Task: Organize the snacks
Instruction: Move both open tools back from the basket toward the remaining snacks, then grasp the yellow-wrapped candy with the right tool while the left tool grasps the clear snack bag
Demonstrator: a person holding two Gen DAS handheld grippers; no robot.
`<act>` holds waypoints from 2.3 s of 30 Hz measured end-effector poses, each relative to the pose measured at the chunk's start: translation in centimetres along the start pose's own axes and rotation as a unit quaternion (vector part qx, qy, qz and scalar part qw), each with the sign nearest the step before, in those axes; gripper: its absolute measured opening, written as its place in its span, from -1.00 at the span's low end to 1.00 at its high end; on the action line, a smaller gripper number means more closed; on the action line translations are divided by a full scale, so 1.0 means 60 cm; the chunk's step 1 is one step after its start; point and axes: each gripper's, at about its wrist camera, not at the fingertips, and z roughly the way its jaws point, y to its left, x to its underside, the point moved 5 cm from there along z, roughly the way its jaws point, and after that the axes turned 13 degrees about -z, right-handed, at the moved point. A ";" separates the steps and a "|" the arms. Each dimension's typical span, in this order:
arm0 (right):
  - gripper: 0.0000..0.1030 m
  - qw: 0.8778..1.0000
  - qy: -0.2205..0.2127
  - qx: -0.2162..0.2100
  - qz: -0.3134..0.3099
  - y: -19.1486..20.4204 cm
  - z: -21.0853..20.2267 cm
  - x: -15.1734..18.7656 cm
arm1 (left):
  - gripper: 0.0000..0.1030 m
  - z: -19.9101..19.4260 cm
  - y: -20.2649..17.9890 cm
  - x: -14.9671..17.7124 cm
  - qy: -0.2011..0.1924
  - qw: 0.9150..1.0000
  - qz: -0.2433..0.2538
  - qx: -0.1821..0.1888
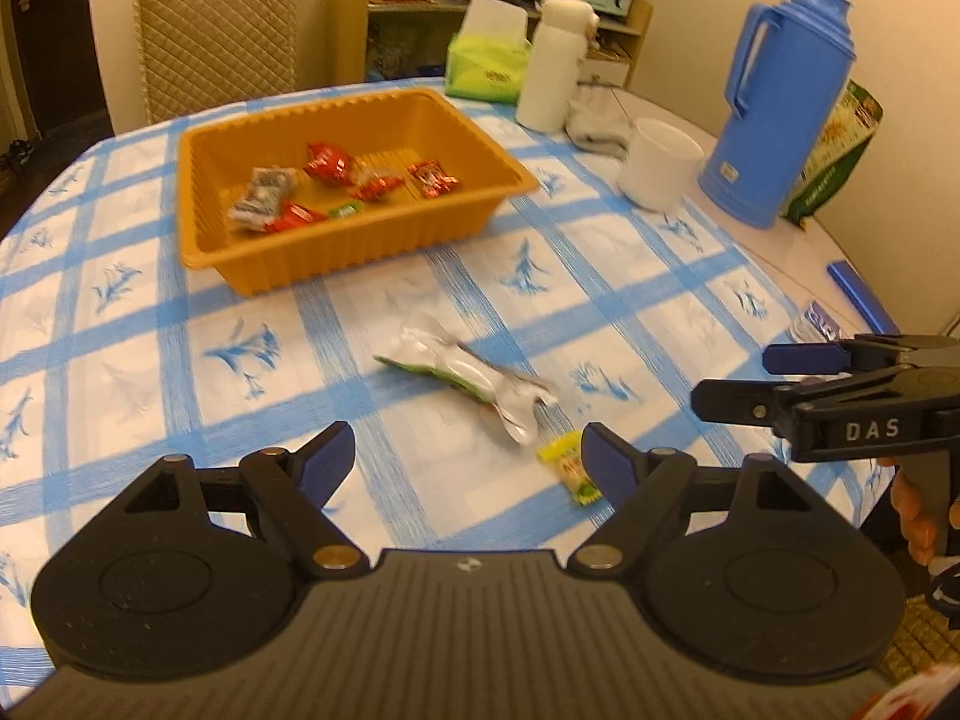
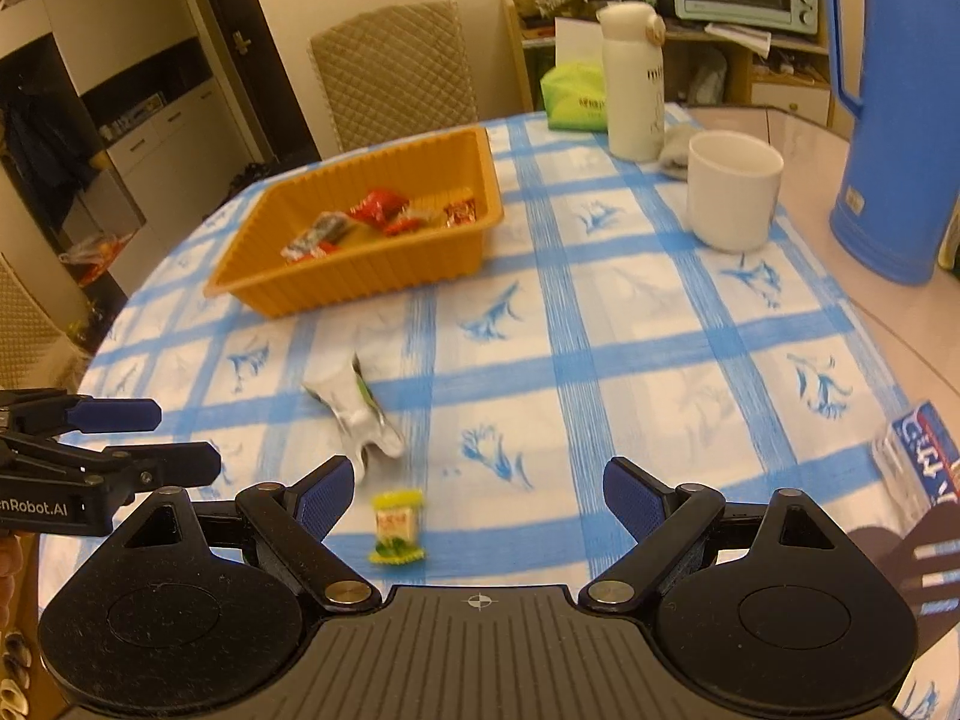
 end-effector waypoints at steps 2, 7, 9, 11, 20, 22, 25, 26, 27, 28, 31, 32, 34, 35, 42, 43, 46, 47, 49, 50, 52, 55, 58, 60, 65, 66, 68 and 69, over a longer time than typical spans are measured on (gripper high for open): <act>0.74 1.000 0.006 -0.002 0.000 -0.001 0.006 0.007 | 0.51 0.007 -0.007 0.008 0.006 1.000 0.006 0.002; 0.74 1.000 0.020 -0.004 -0.002 -0.001 0.019 0.025 | 0.44 0.029 -0.022 0.024 0.024 1.000 0.017 0.005; 0.74 1.000 0.024 -0.006 -0.005 0.002 0.022 0.031 | 0.40 0.037 -0.026 0.029 0.029 0.999 0.020 0.002; 0.74 1.000 0.027 -0.012 -0.009 0.006 0.027 0.035 | 0.39 0.044 -0.026 0.033 0.034 0.999 0.021 -0.004; 0.38 0.998 0.037 -0.034 -0.047 0.046 0.061 0.043 | 0.35 0.051 -0.003 0.040 0.042 0.999 0.014 -0.022; 0.24 0.997 0.040 -0.043 -0.054 0.055 0.071 0.043 | 0.35 0.051 0.005 0.040 0.042 0.999 0.011 -0.027; 0.03 0.995 0.044 -0.050 -0.068 0.069 0.085 0.044 | 0.35 0.052 0.019 0.040 0.042 0.998 0.005 -0.035; -0.04 0.995 0.045 -0.052 -0.073 0.074 0.089 0.044 | 0.35 0.052 0.025 0.041 0.042 0.998 0.003 -0.038; -0.07 0.995 0.045 -0.053 -0.077 0.078 0.093 0.044 | 0.35 0.052 0.030 0.041 0.042 0.998 0.002 -0.040; -0.14 0.994 0.046 -0.053 -0.081 0.082 0.097 0.045 | 0.35 0.051 0.035 0.041 0.042 0.998 0.000 -0.042; -0.28 0.994 0.051 -0.045 -0.089 0.088 0.110 0.046 | 0.35 0.051 0.047 0.042 0.043 0.998 -0.006 -0.047; -0.32 0.994 0.052 -0.044 -0.090 0.089 0.114 0.046 | 0.35 0.051 0.050 0.042 0.043 0.998 -0.007 -0.049; -0.35 0.993 0.053 -0.040 -0.094 0.092 0.120 0.046 | 0.35 0.050 0.055 0.041 0.043 0.998 -0.008 -0.050; -0.36 0.993 0.054 -0.040 -0.097 0.094 0.123 0.046 | 0.35 0.050 0.057 0.041 0.043 0.998 -0.009 -0.051; -0.42 0.990 0.052 -0.027 -0.126 0.109 0.133 0.045 | 0.34 0.051 0.064 0.038 0.043 0.998 -0.010 -0.052; -0.42 0.990 0.052 -0.025 -0.129 0.111 0.134 0.045 | 0.34 0.051 0.064 0.038 0.043 0.998 -0.010 -0.052; -0.44 0.989 0.052 -0.019 -0.138 0.114 0.138 0.046 | 0.34 0.052 0.065 0.037 0.044 0.998 -0.010 -0.052; -0.44 0.989 0.051 -0.018 -0.141 0.114 0.139 0.046 | 0.34 0.053 0.067 0.035 0.044 0.998 -0.010 -0.052; -0.45 0.988 0.050 -0.015 -0.148 0.116 0.140 0.046 | 0.34 0.053 0.067 0.034 0.044 0.998 -0.010 -0.051; -0.52 0.987 0.049 -0.014 -0.151 0.117 0.140 0.047 | 0.34 0.054 0.067 0.033 0.044 0.998 -0.010 -0.051; -0.59 0.985 0.048 -0.009 -0.164 0.118 0.140 0.048 | 0.34 0.057 0.067 0.030 0.045 0.998 -0.009 -0.048; -0.60 0.986 0.048 -0.011 -0.162 0.112 0.139 0.049 | 0.34 0.065 0.057 0.024 0.047 0.998 -0.006 -0.043; -0.61 0.989 0.046 -0.007 -0.142 0.093 0.134 0.045 | 0.34 0.072 0.047 0.018 0.049 0.998 -0.007 -0.037; -0.61 0.992 0.043 -0.004 -0.122 0.074 0.126 0.038 | 0.33 0.078 0.039 0.014 0.050 0.998 -0.009 -0.031; -0.61 0.997 0.034 0.008 -0.073 0.022 0.109 0.019 | 0.31 0.100 0.015 0.002 0.056 0.998 -0.008 -0.014; -0.61 0.997 0.031 0.012 -0.065 0.013 0.106 0.015 | 0.31 0.106 0.011 -0.001 0.056 0.998 -0.009 -0.012; -0.61 0.998 0.026 0.019 -0.054 -0.003 0.100 0.009 | 0.31 0.118 0.003 -0.008 0.060 0.998 -0.015 -0.009; -0.61 0.998 0.024 0.022 -0.050 -0.010 0.098 0.006 | 0.32 0.125 0.000 -0.011 0.061 0.998 -0.020 -0.008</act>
